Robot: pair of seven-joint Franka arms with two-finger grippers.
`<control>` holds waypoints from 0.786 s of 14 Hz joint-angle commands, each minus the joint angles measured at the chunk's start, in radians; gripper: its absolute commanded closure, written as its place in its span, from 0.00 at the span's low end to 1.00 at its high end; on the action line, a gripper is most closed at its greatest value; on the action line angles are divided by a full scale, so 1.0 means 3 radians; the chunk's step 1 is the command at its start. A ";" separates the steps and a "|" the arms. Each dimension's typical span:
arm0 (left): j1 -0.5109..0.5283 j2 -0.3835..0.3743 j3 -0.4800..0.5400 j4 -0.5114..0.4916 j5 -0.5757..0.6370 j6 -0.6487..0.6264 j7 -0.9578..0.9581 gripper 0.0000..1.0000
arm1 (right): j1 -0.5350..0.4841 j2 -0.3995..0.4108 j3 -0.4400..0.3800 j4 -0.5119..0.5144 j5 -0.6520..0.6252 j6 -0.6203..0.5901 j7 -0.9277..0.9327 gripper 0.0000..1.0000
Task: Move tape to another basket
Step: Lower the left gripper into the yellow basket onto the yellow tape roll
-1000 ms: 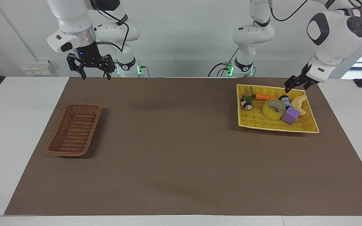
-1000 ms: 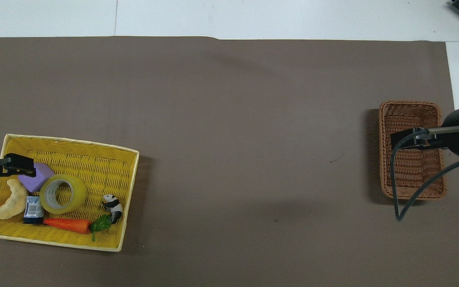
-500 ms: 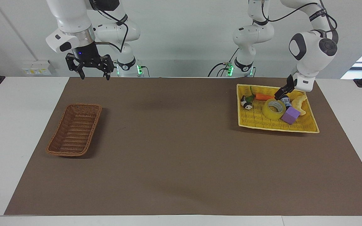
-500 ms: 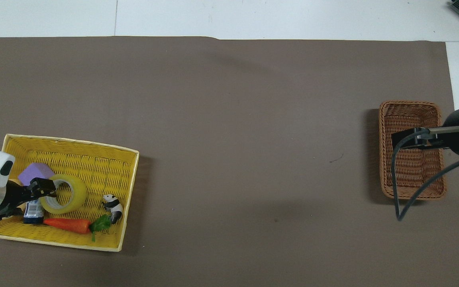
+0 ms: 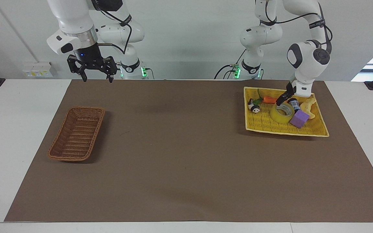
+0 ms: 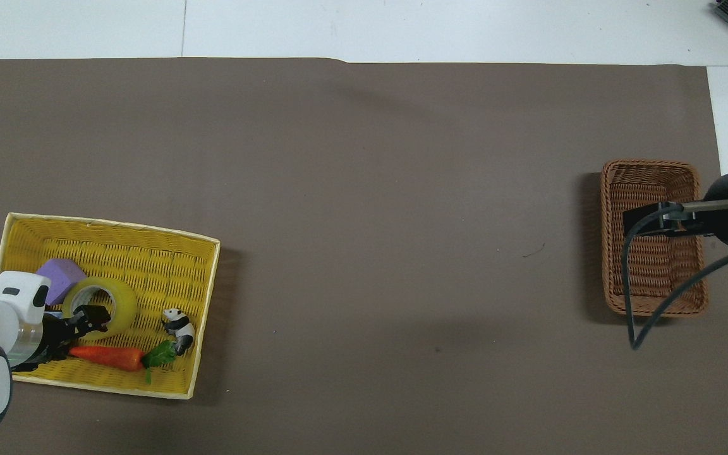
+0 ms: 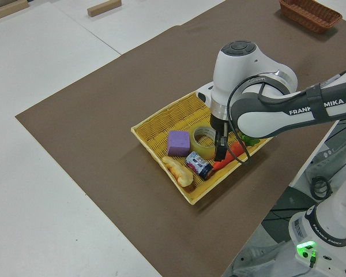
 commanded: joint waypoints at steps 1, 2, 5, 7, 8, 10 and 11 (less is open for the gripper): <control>0.0042 -0.0019 -0.0011 -0.0281 -0.0014 0.0347 -0.0026 0.22 | -0.0044 -0.0028 0.0011 -0.0030 0.0011 0.0033 -0.0064 0.00; 0.0042 -0.0008 -0.0016 -0.0337 -0.0014 0.0465 -0.0031 0.24 | -0.0044 -0.0028 0.0011 -0.0035 0.0011 0.0033 -0.0059 0.00; 0.0032 0.0027 -0.0016 -0.0313 -0.0014 0.0441 -0.0036 0.19 | -0.0044 -0.0028 0.0006 -0.0030 0.0011 0.0033 -0.0064 0.00; 0.0037 0.0008 -0.0011 -0.0216 -0.0014 0.0334 -0.0077 0.11 | -0.0044 -0.0028 0.0006 -0.0035 0.0011 0.0033 -0.0064 0.00; 0.0037 0.0007 -0.0011 -0.0074 -0.0014 0.0177 -0.0143 0.11 | -0.0044 -0.0028 0.0006 -0.0030 0.0011 0.0033 -0.0064 0.00; 0.0042 0.0002 -0.0006 0.0096 -0.0014 -0.0055 -0.0159 0.11 | -0.0044 -0.0028 0.0001 -0.0035 0.0011 0.0033 -0.0064 0.00; 0.0042 -0.0003 -0.0001 0.0137 -0.0019 -0.0075 -0.0154 0.11 | -0.0044 -0.0033 0.0001 -0.0035 0.0011 0.0033 -0.0064 0.00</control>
